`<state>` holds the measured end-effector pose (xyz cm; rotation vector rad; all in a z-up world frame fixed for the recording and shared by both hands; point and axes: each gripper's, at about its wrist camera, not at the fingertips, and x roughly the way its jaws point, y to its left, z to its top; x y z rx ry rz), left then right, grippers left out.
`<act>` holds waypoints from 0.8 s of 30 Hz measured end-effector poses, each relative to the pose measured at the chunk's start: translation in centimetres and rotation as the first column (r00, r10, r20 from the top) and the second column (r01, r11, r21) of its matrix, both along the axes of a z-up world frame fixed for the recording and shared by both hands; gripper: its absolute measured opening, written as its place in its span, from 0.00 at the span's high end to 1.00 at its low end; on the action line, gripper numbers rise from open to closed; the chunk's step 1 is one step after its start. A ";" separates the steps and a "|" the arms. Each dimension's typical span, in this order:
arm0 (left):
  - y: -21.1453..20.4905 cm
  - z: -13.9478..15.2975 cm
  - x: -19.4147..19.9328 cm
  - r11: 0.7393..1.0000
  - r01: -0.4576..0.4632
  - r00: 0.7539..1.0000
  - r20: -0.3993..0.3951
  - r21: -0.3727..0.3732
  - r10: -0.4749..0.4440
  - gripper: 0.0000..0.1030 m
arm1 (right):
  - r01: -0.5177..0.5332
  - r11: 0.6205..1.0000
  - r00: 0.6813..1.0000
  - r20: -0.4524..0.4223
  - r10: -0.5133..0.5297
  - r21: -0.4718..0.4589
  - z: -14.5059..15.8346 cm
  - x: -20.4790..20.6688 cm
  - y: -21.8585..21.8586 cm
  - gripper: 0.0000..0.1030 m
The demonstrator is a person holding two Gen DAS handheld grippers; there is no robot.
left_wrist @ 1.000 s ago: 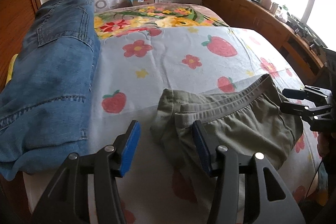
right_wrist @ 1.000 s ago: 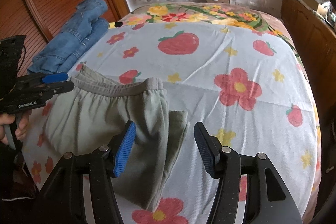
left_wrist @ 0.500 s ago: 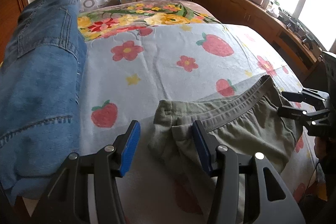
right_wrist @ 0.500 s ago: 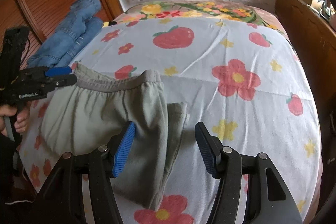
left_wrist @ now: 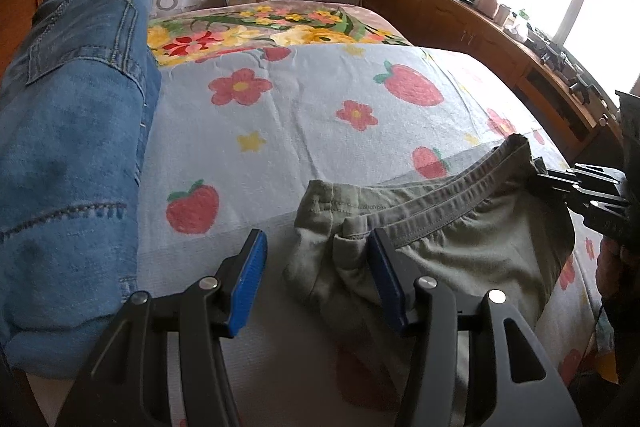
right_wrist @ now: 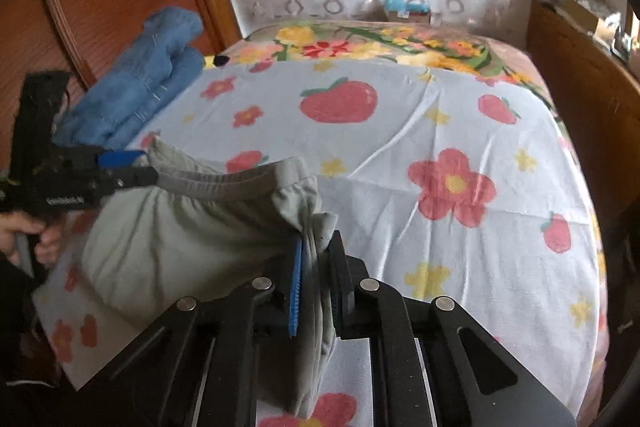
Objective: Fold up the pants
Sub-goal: 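Grasp the folded pants edge with the right tool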
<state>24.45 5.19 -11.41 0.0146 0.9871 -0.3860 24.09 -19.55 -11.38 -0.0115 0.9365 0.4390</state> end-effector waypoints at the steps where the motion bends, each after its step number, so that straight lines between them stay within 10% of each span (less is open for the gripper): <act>1: 0.0 0.0 0.0 1.000 -0.001 1.000 0.000 0.001 0.001 0.49 | -0.002 1.000 1.000 -0.003 0.002 -0.001 -0.2 0.0 0.1 0.91; 16: 0.2 0.0 -0.3 1.000 -0.015 1.000 -0.003 -0.019 0.015 0.49 | -0.001 1.000 0.999 -0.044 0.000 -0.022 -1.3 0.5 0.5 0.61; 21: 0.1 0.0 -0.4 1.000 -0.008 1.000 0.004 -0.010 0.008 0.49 | -0.024 0.999 0.999 -0.038 0.023 -0.037 -1.3 0.5 1.1 0.61; 24: 0.0 0.0 -0.3 1.000 -0.003 1.000 0.004 -0.003 0.003 0.49 | -0.050 0.998 0.998 -0.026 0.049 -0.038 -1.2 0.3 1.7 0.80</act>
